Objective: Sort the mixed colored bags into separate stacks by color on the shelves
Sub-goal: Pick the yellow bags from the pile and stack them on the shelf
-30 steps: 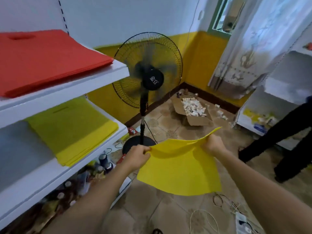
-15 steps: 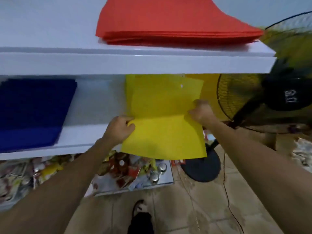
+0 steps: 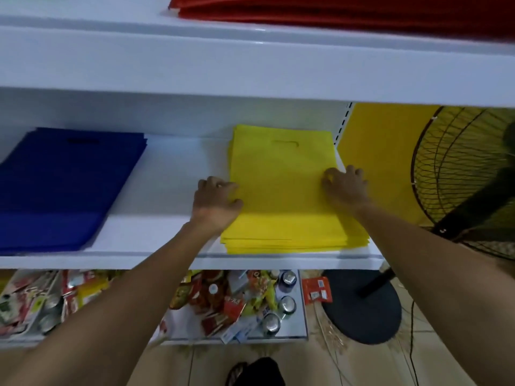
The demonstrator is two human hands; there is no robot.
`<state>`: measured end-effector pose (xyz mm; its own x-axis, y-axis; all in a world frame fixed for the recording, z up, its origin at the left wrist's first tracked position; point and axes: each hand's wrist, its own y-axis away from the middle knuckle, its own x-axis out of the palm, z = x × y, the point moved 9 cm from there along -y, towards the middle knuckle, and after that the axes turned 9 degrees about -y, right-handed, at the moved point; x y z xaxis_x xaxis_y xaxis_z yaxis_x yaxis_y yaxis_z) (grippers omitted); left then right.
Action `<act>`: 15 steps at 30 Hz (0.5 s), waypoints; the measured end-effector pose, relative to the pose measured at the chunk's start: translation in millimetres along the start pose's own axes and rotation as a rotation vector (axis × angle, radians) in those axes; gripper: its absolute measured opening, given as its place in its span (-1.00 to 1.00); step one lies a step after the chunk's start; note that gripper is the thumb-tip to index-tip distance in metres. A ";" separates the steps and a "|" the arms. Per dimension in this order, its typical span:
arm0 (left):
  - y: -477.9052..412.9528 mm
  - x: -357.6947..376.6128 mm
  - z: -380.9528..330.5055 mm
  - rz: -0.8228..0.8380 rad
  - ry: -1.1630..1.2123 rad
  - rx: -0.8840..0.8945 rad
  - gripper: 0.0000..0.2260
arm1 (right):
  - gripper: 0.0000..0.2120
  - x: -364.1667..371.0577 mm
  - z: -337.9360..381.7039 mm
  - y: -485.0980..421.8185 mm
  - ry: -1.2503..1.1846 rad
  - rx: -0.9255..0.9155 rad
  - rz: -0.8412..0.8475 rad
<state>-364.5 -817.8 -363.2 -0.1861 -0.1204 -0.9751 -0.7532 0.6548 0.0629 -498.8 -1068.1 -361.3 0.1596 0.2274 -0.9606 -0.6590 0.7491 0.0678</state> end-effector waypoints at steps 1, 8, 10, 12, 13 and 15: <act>0.9 -2.4 0.2 0.010 0.003 -0.004 -0.59 | -0.66 1.9 -0.1 1.8 -0.007 0.013 0.011; 61.2 -66.2 46.9 0.019 0.128 -0.072 -0.47 | -0.55 -46.2 89.9 41.1 -0.052 -0.228 -0.055; 96.6 -90.6 77.9 -0.008 0.143 -0.152 -0.52 | -0.51 -49.9 132.7 63.5 -0.107 -0.295 0.016; 143.1 -118.4 115.2 -0.078 0.147 -0.260 -0.63 | -0.48 -48.3 184.9 93.3 -0.131 -0.384 0.099; 169.0 -131.9 134.2 -0.119 0.147 -0.311 -0.64 | -0.47 -46.4 213.8 111.9 -0.151 -0.438 0.149; 224.2 -156.0 174.8 -0.182 0.138 -0.413 -0.64 | -0.44 -42.1 276.3 156.5 -0.218 -0.578 0.242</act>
<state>-394.0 -521.8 -234.1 -0.0888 -0.3217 -0.9427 -0.9642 0.2653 0.0003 -405.6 -788.6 -235.9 0.0624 0.5139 -0.8556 -0.9735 0.2204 0.0614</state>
